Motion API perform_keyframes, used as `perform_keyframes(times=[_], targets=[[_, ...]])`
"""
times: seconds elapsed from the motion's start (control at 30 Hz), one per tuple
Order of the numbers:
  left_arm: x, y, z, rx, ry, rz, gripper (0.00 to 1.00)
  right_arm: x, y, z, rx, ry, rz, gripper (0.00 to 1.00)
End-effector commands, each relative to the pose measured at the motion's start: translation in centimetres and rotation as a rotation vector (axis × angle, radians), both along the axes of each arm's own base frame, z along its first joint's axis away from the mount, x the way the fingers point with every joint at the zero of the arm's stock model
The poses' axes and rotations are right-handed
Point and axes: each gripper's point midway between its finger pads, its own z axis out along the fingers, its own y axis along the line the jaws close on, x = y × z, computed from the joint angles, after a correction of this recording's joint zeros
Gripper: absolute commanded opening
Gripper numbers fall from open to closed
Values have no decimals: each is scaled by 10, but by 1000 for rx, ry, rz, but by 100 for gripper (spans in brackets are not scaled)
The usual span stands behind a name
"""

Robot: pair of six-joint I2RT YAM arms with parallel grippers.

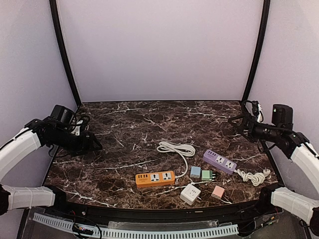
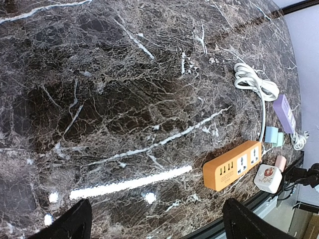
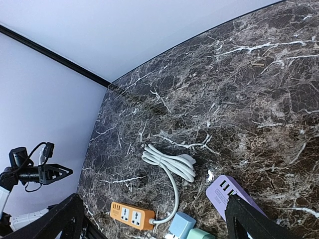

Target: Insert the plug

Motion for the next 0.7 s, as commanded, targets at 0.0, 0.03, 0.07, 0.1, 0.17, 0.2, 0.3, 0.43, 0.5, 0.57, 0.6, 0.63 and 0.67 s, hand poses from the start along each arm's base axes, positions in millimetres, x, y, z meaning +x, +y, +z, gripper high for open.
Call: perform_keyframes(times=[0.0,0.03,0.07,0.1,0.17,0.2,0.3,0.43,0.5,0.57,0.6,0.63,0.67], targets=[[-5,-4,0,-16,-11,-31,92,-2,-5,-14,-46,38,-27,99],[-5,-4,-1,-15,-10,-31,92,-3,-5,-16,-56,42,-21,99],[-6,-5,-1,-15,-10,-32,92,-4,-5,-18,-68,50,-20,99],[-6,-5,-1,-15,-10,-32,92,-5,-6,-21,-82,56,-19,99],[-6,-4,-1,-13,-12,-30,92,-8,-7,-25,-107,62,-7,99],[-6,-4,-1,-12,-12,-27,92,-9,-7,-26,-116,62,-1,99],[-6,-3,-1,-9,-14,-23,92,-12,-4,-25,-138,40,31,99],[-6,-3,-1,-3,-17,-23,92,-14,7,-21,-194,10,83,99],[-6,-3,-2,-1,-16,-22,92,-14,11,-24,-253,16,103,99],[-6,-3,-2,2,-17,-23,92,-15,18,-30,-312,32,135,99],[-6,-3,-2,4,-19,-23,92,-16,22,-34,-342,41,154,99],[-6,-2,-2,8,-19,-19,92,-16,26,-40,-373,56,176,99],[-6,-2,-2,8,-20,-17,92,-18,29,-41,-397,53,197,99]])
